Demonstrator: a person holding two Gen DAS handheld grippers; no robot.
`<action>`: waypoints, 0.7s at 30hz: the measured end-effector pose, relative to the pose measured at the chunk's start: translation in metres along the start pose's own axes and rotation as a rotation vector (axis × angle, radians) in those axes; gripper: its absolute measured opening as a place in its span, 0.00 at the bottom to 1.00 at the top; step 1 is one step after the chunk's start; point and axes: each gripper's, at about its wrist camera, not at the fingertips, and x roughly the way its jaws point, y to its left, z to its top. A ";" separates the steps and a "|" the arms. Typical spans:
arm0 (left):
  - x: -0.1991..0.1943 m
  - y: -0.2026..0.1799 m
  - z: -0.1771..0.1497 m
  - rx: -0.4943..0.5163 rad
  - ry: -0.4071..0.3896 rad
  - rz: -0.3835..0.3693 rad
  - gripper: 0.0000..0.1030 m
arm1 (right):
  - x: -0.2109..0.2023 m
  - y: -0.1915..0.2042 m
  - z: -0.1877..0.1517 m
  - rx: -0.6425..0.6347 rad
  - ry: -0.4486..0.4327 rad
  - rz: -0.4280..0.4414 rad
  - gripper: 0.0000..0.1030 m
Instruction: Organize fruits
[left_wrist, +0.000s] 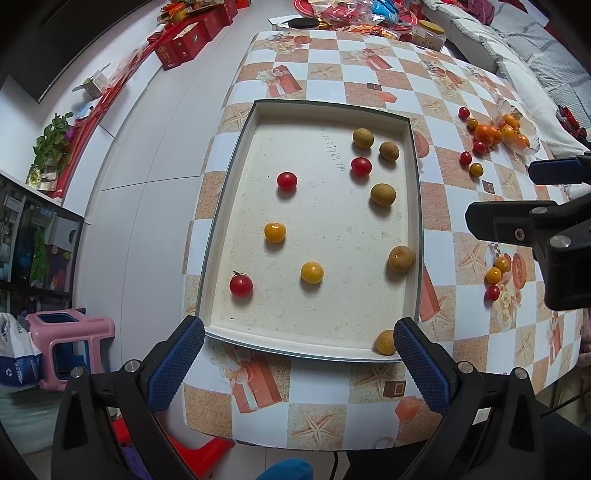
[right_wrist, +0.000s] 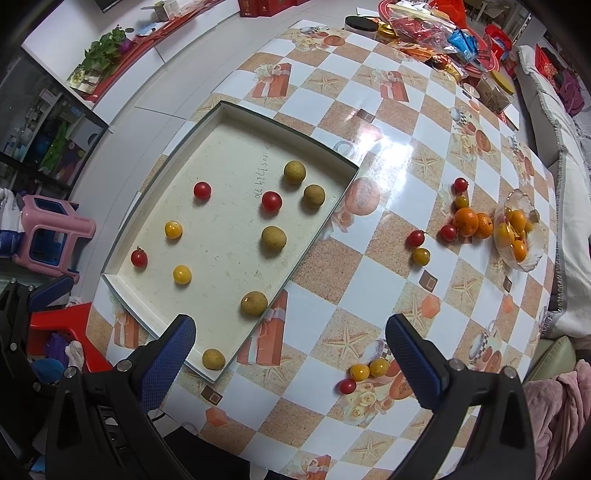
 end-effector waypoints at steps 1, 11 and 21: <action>0.000 0.000 0.000 0.000 -0.001 0.000 1.00 | 0.000 0.000 0.000 -0.001 0.000 0.000 1.00; 0.003 -0.001 -0.002 0.012 0.003 -0.002 1.00 | 0.002 0.004 -0.004 0.002 0.007 -0.010 1.00; 0.005 0.003 -0.004 0.004 0.006 -0.008 1.00 | 0.003 0.008 -0.006 -0.001 0.011 -0.013 1.00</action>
